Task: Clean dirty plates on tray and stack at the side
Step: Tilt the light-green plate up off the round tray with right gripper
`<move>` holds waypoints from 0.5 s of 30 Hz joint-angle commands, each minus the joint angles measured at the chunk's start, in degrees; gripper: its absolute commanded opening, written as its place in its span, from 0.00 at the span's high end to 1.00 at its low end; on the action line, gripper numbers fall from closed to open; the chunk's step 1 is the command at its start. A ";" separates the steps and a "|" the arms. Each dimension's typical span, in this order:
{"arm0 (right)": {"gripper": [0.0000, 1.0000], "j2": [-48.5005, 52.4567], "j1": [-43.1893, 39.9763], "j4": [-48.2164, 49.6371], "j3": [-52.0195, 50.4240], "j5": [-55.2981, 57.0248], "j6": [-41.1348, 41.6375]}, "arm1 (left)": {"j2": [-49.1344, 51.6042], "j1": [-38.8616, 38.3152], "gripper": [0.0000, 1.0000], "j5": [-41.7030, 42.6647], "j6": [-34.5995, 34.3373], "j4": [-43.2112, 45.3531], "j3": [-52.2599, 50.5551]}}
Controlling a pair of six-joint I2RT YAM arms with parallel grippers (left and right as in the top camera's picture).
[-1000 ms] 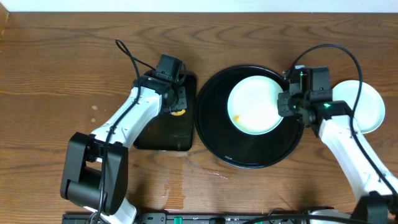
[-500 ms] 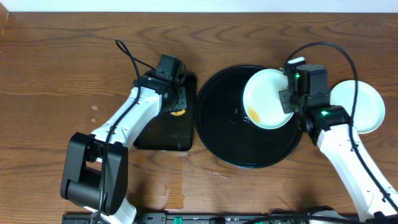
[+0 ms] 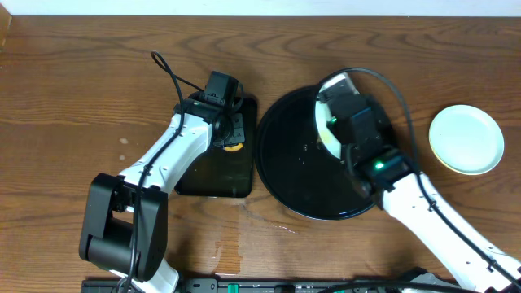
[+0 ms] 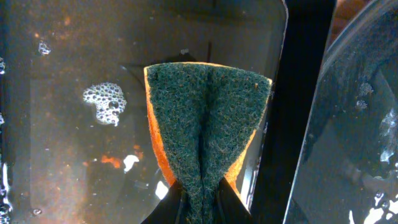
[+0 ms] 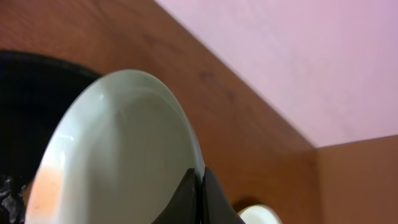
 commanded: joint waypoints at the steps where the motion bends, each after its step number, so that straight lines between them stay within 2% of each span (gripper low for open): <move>1: 0.99 -1.20 3.26 2.36 1.14 9.92 -5.44 | 0.00 0.35 0.87 -0.50 0.96 0.00 -0.28; 6: 0.99 -1.20 5.75 6.14 1.14 13.64 -10.19 | 0.00 0.35 0.87 -0.50 0.96 0.00 -0.28; 15: 0.99 -1.20 5.86 7.32 1.11 13.99 -9.16 | 0.00 0.35 0.87 -0.50 0.96 0.00 -0.28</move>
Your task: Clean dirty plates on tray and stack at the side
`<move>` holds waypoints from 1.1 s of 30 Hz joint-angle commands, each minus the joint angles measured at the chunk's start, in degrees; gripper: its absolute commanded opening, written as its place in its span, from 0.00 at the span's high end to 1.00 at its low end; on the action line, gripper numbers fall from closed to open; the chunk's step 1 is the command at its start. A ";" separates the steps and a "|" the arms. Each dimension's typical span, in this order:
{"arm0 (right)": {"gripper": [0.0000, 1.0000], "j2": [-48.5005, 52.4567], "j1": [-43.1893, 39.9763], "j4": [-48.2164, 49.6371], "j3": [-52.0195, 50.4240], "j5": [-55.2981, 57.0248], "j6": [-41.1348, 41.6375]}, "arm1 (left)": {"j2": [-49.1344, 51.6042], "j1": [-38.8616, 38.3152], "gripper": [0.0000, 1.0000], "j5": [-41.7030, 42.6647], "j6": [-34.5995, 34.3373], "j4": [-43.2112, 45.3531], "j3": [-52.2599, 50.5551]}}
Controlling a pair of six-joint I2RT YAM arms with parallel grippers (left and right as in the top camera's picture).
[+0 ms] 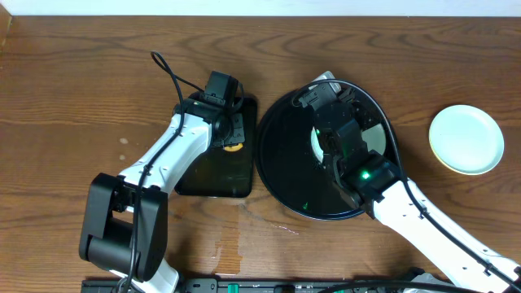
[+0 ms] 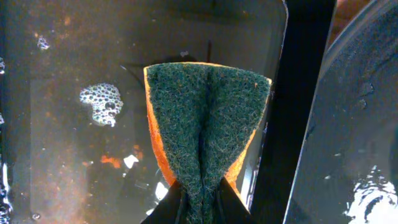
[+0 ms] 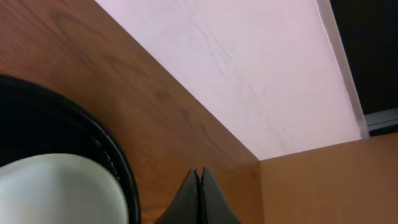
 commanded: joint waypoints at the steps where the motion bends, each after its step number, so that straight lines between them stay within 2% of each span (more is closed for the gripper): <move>1: 0.99 -1.09 -0.13 0.00 1.09 1.73 1.20 | 0.02 0.35 0.87 -0.50 0.96 0.00 -0.26; 4: 0.99 -1.05 -1.70 -1.77 1.09 1.62 8.79 | 0.02 0.35 0.87 -0.50 0.96 0.00 -0.26; 6: 0.99 -1.03 -3.63 -5.11 1.09 0.07 17.27 | 0.02 0.35 0.87 -0.50 0.96 0.00 -0.26; 8: 0.97 -0.98 -6.29 -9.64 1.09 -4.96 24.85 | 0.02 0.35 0.87 -0.50 0.96 0.00 -0.26; 10: 0.91 -0.79 -9.55 -13.35 1.07 -10.47 31.28 | 0.02 0.35 0.87 -0.50 0.96 0.00 -0.26; 12: 0.89 -0.42 -13.31 -16.13 1.05 -15.74 35.45 | 0.02 0.35 0.87 -0.50 0.96 0.00 -0.26; 19: 0.79 2.12 -25.55 -22.49 0.98 -31.89 40.72 | 0.02 0.35 0.87 -0.50 0.96 0.00 -0.26; 24: 0.79 5.03 -32.00 -26.56 0.98 -44.61 40.70 | 0.02 0.35 0.87 -0.50 0.96 0.00 -0.26; 33: 0.78 12.81 -36.54 -29.20 0.98 -51.17 40.70 | 0.02 0.35 0.87 -0.50 0.96 0.02 -0.26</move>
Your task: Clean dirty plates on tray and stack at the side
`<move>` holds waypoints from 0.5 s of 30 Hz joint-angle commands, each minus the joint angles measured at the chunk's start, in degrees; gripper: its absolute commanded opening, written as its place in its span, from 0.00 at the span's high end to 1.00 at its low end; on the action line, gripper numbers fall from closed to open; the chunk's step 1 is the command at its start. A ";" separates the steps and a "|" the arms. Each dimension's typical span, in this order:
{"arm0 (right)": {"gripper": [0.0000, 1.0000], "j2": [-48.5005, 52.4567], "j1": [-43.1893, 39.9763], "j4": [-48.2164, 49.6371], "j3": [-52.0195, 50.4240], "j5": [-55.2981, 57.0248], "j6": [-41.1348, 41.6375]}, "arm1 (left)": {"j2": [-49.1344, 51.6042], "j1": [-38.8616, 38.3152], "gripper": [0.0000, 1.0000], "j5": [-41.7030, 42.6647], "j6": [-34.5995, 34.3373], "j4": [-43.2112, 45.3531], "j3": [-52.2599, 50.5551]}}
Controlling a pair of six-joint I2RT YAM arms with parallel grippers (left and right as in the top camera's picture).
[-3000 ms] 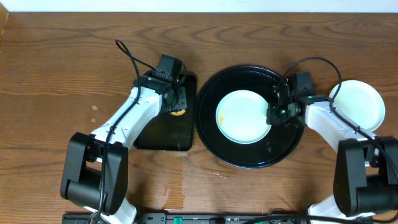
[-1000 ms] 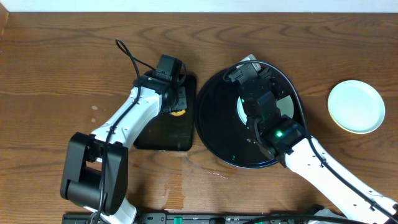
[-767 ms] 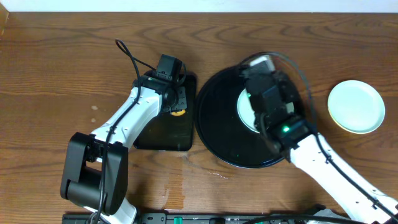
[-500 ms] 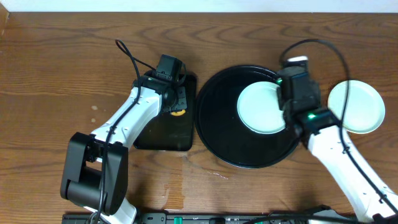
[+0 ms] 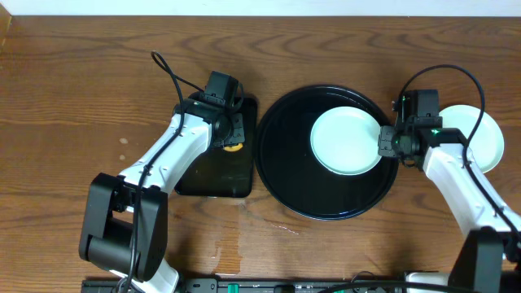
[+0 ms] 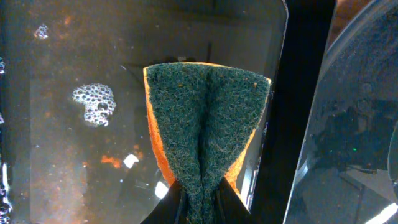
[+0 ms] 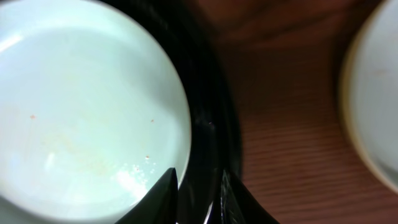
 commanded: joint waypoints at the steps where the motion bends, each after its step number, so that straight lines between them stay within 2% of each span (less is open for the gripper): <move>1: 0.78 2.51 -0.96 0.44 0.70 -5.77 0.94 | 0.02 0.35 0.87 -0.50 0.96 0.00 -0.26; 15: 0.80 12.09 -0.87 2.40 0.70 -10.82 1.22 | 0.02 0.35 0.87 -0.50 0.96 0.00 -0.28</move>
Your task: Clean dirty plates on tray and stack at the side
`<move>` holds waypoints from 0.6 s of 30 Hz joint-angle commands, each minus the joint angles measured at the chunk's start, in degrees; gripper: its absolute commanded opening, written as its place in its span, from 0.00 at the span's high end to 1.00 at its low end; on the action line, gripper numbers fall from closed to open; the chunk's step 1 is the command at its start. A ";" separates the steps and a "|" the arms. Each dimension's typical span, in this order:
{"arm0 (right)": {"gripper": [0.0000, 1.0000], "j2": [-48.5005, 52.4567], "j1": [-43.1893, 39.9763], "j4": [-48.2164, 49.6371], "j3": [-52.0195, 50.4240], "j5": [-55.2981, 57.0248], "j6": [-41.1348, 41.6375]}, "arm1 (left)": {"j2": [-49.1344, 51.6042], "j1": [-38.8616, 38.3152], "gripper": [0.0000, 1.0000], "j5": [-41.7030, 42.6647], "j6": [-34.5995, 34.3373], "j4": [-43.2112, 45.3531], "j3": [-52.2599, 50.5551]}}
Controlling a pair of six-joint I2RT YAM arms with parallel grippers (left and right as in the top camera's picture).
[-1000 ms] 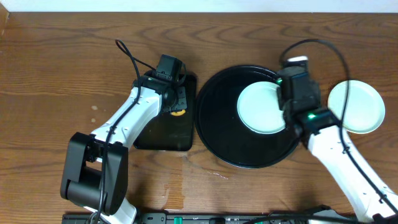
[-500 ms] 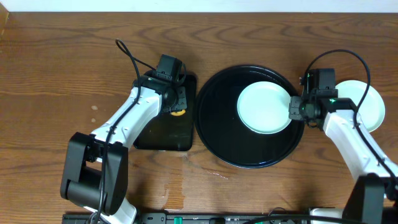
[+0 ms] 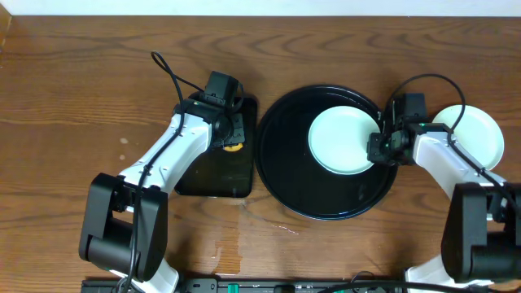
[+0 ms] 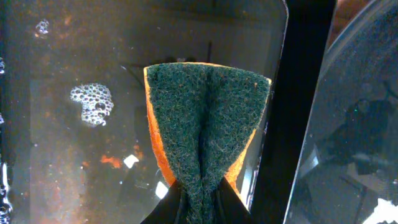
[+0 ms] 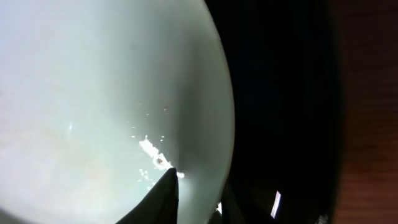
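A pale green plate (image 3: 342, 140) lies flat in the round black tray (image 3: 285, 163). My right gripper (image 3: 376, 148) is at the plate's right edge. In the right wrist view its jaws are open and straddle the wet rim of the plate (image 5: 93, 93), one finger over the plate and the other outside it; the gripper (image 5: 198, 182) has not closed on the rim. My left gripper (image 4: 200, 199) is shut on a folded sponge (image 4: 205, 124), green on orange, over the dark water basin (image 4: 62, 155).
A second pale plate (image 3: 480, 134) sits on the wooden table right of the tray. The black rectangular basin (image 3: 212, 175) of dirty, foamy water stands just left of the tray, with the left arm reaching over it.
My right gripper has moved left from the tray's right rim to the plate's right edge, and its open fingers now straddle that edge. The left gripper and sponge have not moved.
At first my right gripper was shut on the plate, holding it tilted over the tray. Then the plate was low in the tray. Later it lay flat, with the gripper open at the tray's right rim, and now at the plate's edge. The left gripper held the sponge throughout.
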 commanded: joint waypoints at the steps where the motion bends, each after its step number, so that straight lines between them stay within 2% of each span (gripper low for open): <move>1: 0.81 1.70 -0.39 0.52 0.70 -2.23 0.92 | 0.00 0.35 0.87 -0.50 0.96 0.02 -0.26; 6: 0.89 1.86 -0.39 1.05 0.70 -2.38 1.09 | 0.00 0.35 0.86 -0.50 0.96 0.02 -0.26; 9: 0.99 1.86 -0.39 1.25 0.70 -2.36 1.09 | 0.00 0.35 0.86 -0.50 0.96 0.02 -0.26; 18: 0.99 1.40 -0.39 4.70 0.72 -2.54 1.70 | 0.00 0.35 0.86 -0.50 0.96 0.00 -0.26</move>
